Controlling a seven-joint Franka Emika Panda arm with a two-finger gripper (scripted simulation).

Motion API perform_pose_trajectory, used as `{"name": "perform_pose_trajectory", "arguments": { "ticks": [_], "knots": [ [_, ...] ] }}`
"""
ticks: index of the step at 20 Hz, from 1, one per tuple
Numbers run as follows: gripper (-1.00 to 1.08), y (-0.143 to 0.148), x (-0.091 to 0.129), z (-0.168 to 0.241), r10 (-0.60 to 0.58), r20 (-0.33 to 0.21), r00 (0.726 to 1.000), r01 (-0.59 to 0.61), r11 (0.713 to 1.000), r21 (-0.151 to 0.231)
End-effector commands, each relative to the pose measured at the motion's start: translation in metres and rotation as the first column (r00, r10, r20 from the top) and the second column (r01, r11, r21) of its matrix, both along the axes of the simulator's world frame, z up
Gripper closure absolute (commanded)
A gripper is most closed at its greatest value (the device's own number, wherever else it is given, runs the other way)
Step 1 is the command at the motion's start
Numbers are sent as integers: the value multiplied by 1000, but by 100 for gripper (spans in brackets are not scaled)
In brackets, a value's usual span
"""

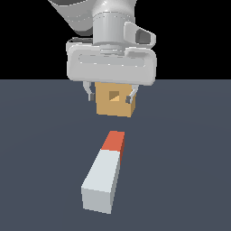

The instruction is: Insert the peg into the horizontal hole in a box.

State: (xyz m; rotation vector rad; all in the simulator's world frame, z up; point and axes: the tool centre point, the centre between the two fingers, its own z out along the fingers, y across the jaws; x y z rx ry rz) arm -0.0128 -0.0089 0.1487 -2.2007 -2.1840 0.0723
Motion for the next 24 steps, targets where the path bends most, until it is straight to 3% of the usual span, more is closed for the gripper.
{"name": "perform_pose_trajectory", "arguments": {
  "ticks": [1,9,18,24],
  "knots": [
    [-92,0,0,0,0,0,1000,0,1000,0],
    [-92,-22,-1,-13,-31,11,999,31,1000,-1],
    [-92,-91,-6,-57,-130,46,990,130,992,-1],
    [-92,-119,-9,-75,-170,61,984,170,985,1]
  ]
}}
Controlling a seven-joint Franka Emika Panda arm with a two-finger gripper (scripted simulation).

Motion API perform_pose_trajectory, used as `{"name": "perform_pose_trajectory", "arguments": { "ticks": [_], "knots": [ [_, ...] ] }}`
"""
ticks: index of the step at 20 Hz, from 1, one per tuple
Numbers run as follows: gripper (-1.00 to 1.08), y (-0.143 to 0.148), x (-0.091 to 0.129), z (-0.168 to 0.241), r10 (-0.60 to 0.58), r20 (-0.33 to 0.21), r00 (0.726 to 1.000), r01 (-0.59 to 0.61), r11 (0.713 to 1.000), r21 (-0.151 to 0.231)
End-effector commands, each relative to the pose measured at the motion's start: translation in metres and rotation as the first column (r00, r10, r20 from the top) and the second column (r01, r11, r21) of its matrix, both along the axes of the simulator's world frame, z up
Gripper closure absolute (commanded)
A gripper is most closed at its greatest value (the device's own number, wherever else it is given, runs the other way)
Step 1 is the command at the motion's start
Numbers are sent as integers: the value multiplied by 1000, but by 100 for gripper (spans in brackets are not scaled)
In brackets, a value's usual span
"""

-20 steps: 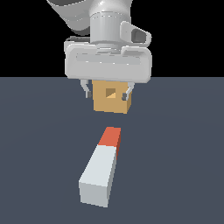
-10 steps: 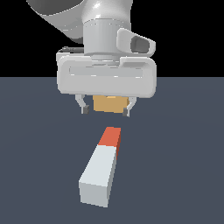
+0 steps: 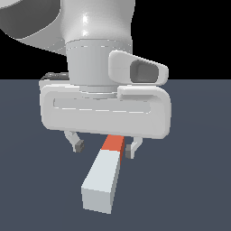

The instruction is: Insert the peg into the horizontal hole in a box.

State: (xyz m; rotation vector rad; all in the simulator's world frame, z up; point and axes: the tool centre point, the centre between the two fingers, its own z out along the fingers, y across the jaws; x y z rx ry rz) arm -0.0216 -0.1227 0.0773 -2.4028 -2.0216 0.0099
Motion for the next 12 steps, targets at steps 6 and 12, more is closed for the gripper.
{"name": "perform_pose_trajectory", "arguments": {
  "ticks": [6,12],
  "knots": [
    [-92,-7,1,-5,-10,6,1000,10,1000,3],
    [-92,-8,0,-11,-12,5,1000,12,1000,2]
  ]
}}
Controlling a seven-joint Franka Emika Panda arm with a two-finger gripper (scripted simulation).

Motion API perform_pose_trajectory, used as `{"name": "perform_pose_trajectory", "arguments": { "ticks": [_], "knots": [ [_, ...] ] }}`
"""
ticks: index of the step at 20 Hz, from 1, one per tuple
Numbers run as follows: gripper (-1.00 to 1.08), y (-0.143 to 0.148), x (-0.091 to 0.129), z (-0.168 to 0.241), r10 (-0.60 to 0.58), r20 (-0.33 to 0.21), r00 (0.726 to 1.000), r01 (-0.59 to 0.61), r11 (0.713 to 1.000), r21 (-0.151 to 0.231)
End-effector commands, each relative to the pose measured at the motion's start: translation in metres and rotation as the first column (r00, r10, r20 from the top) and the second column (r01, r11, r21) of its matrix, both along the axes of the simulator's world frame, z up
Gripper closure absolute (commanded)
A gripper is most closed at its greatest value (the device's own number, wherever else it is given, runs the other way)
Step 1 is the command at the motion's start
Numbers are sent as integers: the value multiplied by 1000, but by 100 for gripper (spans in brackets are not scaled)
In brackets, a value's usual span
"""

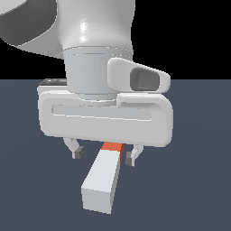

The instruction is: Insert the peg into the horizontal hole in a box.

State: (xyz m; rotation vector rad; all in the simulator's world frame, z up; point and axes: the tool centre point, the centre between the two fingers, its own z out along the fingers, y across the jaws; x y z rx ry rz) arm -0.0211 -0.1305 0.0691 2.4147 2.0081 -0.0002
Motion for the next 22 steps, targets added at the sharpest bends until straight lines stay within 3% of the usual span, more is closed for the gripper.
{"name": "perform_pose_trajectory", "arguments": {
  "ticks": [1,13,14,22],
  "knots": [
    [-92,0,0,-7,0,-1,1000,0,1000,0],
    [-92,1,0,-47,2,-1,1000,-2,1000,1],
    [108,1,0,-47,2,-1,1000,-2,1000,1],
    [108,1,0,-47,2,-1,1000,-2,1000,1]
  ]
}}
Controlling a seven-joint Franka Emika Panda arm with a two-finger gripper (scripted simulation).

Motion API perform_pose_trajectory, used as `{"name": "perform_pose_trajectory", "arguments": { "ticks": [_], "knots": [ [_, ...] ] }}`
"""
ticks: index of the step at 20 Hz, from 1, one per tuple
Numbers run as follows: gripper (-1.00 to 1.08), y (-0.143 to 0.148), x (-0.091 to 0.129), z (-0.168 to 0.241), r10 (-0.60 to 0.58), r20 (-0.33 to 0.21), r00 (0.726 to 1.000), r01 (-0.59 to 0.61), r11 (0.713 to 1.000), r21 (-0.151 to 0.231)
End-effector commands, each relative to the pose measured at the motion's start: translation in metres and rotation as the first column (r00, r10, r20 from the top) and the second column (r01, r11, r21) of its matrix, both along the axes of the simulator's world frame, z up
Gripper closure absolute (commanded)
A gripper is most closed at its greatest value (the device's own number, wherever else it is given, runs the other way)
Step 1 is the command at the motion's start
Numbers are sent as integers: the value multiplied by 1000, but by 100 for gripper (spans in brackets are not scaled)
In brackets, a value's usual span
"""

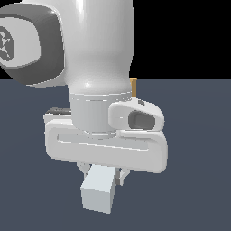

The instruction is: Insert the peg into the horizontal hole in a box.

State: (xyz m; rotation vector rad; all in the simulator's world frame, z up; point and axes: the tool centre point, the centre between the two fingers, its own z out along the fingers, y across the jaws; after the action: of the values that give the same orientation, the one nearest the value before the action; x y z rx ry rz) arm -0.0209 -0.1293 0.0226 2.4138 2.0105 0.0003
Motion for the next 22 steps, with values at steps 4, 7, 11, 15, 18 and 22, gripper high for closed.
{"name": "perform_pose_trajectory", "arguments": {
  "ticks": [4,7,11,15,18,22],
  "knots": [
    [108,1,0,0,0,0,1000,0,1000,0],
    [108,9,-2,3,-3,0,1000,3,1000,0],
    [108,28,-6,9,-10,0,1000,10,1000,0],
    [108,58,-11,18,-21,0,1000,21,1000,0],
    [108,86,-15,26,-31,0,1000,31,1000,0],
    [108,130,-22,40,-47,0,999,47,999,0]
  ]
}}
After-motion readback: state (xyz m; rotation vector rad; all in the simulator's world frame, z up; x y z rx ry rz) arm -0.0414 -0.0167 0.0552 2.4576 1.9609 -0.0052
